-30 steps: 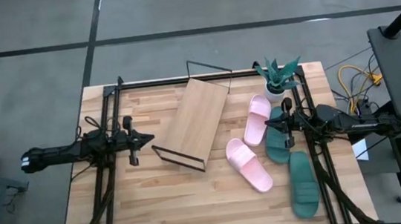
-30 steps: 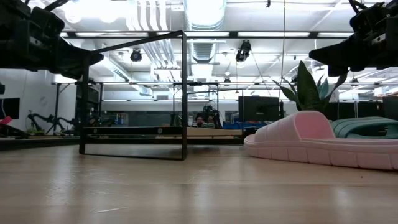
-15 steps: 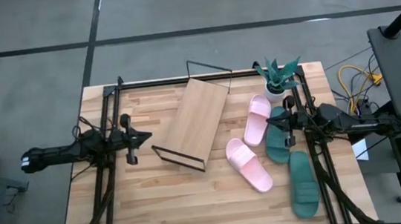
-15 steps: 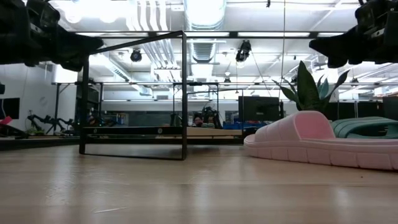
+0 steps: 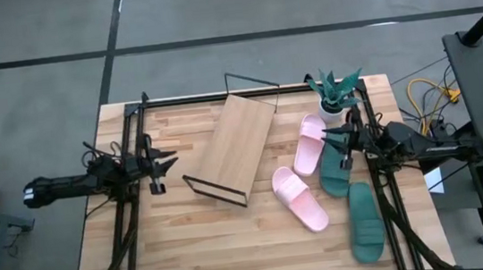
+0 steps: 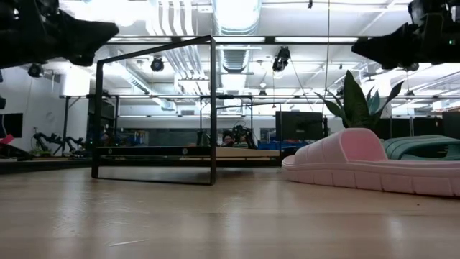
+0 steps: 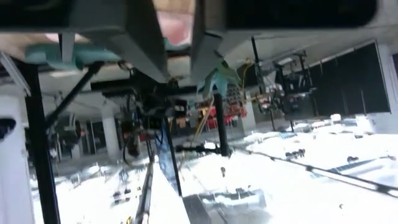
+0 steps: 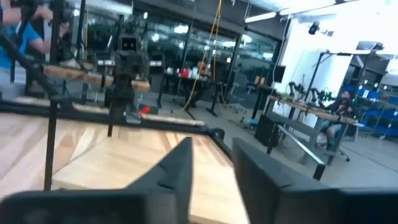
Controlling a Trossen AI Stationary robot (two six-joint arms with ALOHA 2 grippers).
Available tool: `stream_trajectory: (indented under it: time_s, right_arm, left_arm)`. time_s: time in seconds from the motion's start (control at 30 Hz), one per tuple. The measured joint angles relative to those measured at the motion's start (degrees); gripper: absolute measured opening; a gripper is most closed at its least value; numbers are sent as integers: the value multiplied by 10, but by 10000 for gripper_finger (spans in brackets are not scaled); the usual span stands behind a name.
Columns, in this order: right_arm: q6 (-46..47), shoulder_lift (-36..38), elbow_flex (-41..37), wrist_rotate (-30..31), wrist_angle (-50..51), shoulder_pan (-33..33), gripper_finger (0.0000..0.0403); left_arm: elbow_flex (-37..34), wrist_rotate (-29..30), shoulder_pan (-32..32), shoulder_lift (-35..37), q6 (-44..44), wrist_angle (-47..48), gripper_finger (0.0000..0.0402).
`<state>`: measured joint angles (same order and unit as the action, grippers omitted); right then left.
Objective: Pick and place slides into the shelf
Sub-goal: Put the bottom pink slide on the shelf
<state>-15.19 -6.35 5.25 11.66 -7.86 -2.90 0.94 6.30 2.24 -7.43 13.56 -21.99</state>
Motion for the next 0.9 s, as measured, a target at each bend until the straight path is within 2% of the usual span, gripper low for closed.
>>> stream_trajectory:
  time_s: [0.17,0.33,0.53,0.63,0.9]
  right_arm:
    - [-1,-75,56,0,6,0,196]
    - [3,-159,134,3,74,0,221]
    - [54,-276,247,9,207,0,215]
    - [75,-335,292,35,267,0,212]
    - [76,-455,362,48,334,15,210]
  left_arm:
    - [11,0,0,-36,4,-37,170]
    - [11,0,0,-71,4,-118,221]
    - [12,0,0,-98,4,-155,228]
    - [12,0,0,-108,4,-155,228]
    - [12,0,0,-126,4,-155,228]
